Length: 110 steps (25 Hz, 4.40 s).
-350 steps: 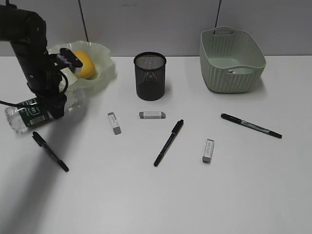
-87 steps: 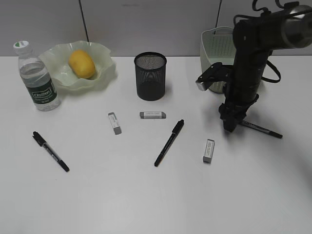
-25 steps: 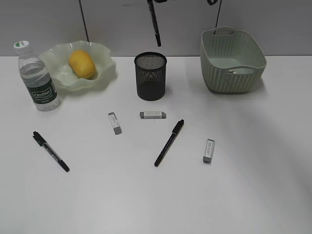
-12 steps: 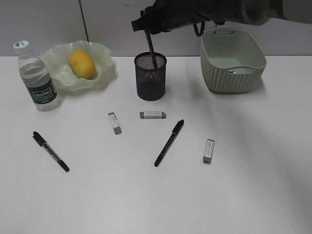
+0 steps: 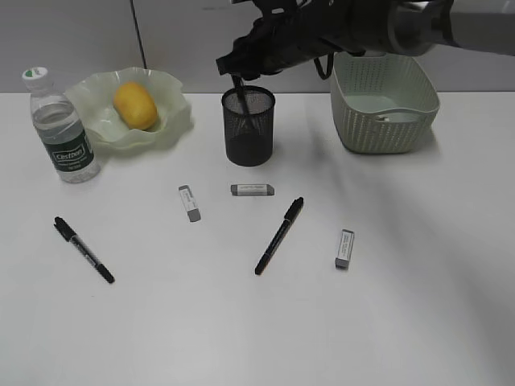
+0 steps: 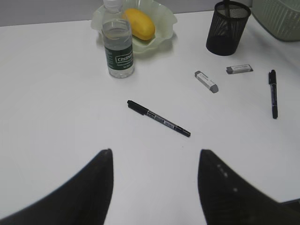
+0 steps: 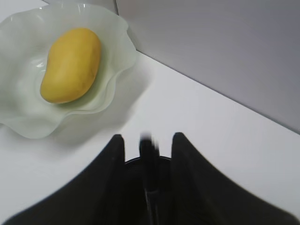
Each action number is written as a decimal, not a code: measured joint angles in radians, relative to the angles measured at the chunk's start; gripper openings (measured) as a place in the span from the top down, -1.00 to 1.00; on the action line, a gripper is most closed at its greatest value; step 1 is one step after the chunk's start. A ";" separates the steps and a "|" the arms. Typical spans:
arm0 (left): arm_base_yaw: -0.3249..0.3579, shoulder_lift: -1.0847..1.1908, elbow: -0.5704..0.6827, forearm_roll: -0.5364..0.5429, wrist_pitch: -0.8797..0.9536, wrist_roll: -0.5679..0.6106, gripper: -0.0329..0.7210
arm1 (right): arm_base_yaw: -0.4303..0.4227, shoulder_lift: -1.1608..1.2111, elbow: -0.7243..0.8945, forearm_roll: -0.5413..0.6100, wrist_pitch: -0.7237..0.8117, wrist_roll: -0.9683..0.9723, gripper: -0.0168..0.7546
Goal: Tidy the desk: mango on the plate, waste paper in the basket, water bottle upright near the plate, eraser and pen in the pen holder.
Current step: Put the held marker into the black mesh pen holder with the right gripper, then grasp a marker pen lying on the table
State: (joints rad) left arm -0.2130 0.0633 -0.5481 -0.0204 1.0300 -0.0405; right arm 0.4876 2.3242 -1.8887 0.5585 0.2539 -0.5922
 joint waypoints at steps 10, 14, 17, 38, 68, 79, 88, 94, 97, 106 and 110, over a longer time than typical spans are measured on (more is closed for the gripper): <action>0.000 0.000 0.000 0.000 0.000 0.000 -0.24 | 0.000 -0.029 0.000 -0.053 0.231 0.023 -0.09; 0.000 0.000 0.000 0.000 0.000 0.000 -0.24 | 0.000 -0.097 -0.001 -0.214 0.381 0.165 -0.10; 0.000 0.000 0.000 0.000 0.000 0.000 -0.24 | 0.000 -0.136 -0.018 -0.350 0.550 0.281 -0.10; 0.000 0.000 0.000 0.000 0.000 0.000 -0.24 | -0.002 -0.540 0.258 -0.586 0.951 0.552 -0.36; 0.000 0.000 0.000 -0.001 0.000 0.000 -0.24 | -0.059 -1.997 1.275 -0.616 0.758 0.677 -0.38; 0.000 0.065 -0.009 -0.006 -0.062 0.000 -0.24 | -0.059 -2.143 1.336 -0.617 0.762 0.680 -0.37; 0.000 0.556 -0.078 -0.112 -0.195 0.000 -0.24 | -0.059 -2.143 1.336 -0.617 0.761 0.681 -0.32; 0.000 0.931 -0.157 -0.140 -0.258 -0.086 -0.24 | -0.059 -2.143 1.336 -0.618 0.761 0.681 -0.31; 0.000 1.081 -0.199 -0.144 -0.299 -0.162 -0.24 | -0.059 -2.143 1.336 -0.618 0.759 0.681 -0.31; 0.012 1.452 -0.302 -0.086 -0.411 -0.397 -0.24 | -0.059 -2.143 1.336 -0.618 0.759 0.682 -0.31; 0.030 1.584 -0.359 -0.062 -0.415 -0.486 -0.24 | -0.059 -2.143 1.336 -0.618 0.759 0.682 -0.30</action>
State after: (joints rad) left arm -0.1834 1.6478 -0.9068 -0.0823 0.6153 -0.5267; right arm 0.4288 0.1815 -0.5524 -0.0592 1.0129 0.0899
